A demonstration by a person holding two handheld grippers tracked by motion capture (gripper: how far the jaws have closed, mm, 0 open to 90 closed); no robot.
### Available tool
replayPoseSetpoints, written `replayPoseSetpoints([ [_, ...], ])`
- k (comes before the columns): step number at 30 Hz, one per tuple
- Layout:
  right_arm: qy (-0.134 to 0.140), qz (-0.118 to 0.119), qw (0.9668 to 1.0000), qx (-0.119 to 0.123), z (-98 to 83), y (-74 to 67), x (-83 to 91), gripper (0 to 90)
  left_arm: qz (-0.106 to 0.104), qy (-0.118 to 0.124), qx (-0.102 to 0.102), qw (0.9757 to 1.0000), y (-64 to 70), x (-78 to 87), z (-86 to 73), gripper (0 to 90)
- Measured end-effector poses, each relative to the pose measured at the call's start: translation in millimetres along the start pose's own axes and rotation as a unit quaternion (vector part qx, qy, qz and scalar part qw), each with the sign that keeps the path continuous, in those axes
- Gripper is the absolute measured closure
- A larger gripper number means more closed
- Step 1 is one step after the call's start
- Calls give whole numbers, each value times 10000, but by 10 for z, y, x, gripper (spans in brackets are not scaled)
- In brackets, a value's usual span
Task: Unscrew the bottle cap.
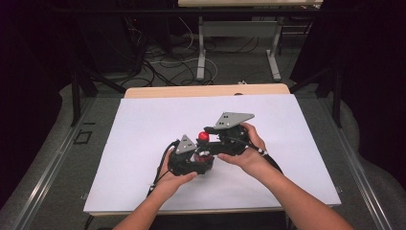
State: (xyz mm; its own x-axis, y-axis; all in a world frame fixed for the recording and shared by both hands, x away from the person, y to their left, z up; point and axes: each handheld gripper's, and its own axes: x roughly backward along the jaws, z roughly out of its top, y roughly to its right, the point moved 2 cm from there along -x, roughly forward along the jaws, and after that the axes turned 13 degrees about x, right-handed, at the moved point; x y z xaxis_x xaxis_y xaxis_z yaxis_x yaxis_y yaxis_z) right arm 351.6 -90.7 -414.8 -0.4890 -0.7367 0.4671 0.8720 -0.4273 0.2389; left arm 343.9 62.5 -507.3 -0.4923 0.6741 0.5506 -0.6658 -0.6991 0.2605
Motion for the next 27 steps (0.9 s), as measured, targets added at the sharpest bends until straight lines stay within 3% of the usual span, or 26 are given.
replayPoseSetpoints([
  [3, 52, -18, 10000, 16, 8, 3, -23, 543, 16, 133, -6, 9999, 31, -23, 0, 298],
  [10, 33, 38, 10000, 12, 16, 9, -67, 606, -41, 55, -60, 10000, 45, -10, -1, 298],
  [11, 44, 244, 9996, 100, 15, 51, -64, 609, -79, 48, -47, 9999, 47, -9, -3, 299],
  [13, 38, 345, 9993, 140, 13, 71, -63, 610, -77, 42, -64, 9999, 48, -9, -4, 298],
  [14, -1, 642, 9978, 180, 10, 127, -56, 611, -97, 54, -67, 9999, 54, -14, -9, 298],
  [15, 32, 786, 9965, 280, 13, 153, -62, 612, -95, 79, -107, 9999, 52, -18, -10, 298],
  [16, 32, 786, 9965, 280, 13, 153, -62, 612, -154, 86, -109, 9998, 54, -23, -12, 298],
  [18, -55, 1091, 9931, 417, 12, 202, -47, 613, -182, 84, -116, 9997, 67, -29, -18, 298],
  [20, -40, 1218, 9909, 576, 6, 226, -40, 611, -163, 79, -121, 9998, 74, -34, -18, 298],
  [22, -15, 1192, 9913, 552, 5, 230, -40, 607, -159, 41, -118, 9998, 77, -28, -13, 298],
  [24, 66, 1095, 9930, 438, 14, 202, -29, 537, -110, 44, -105, 9999, 59, -24, -3, 298],
  [26, 185, 872, 9956, 297, 28, 162, -10, 516, -71, 41, -85, 9999, 43, -17, 0, 298],
  [27, 124, 598, 9978, 273, 33, 123, 8, 508, -60, 62, 5, 10000, 30, -14, -1, 298],
])
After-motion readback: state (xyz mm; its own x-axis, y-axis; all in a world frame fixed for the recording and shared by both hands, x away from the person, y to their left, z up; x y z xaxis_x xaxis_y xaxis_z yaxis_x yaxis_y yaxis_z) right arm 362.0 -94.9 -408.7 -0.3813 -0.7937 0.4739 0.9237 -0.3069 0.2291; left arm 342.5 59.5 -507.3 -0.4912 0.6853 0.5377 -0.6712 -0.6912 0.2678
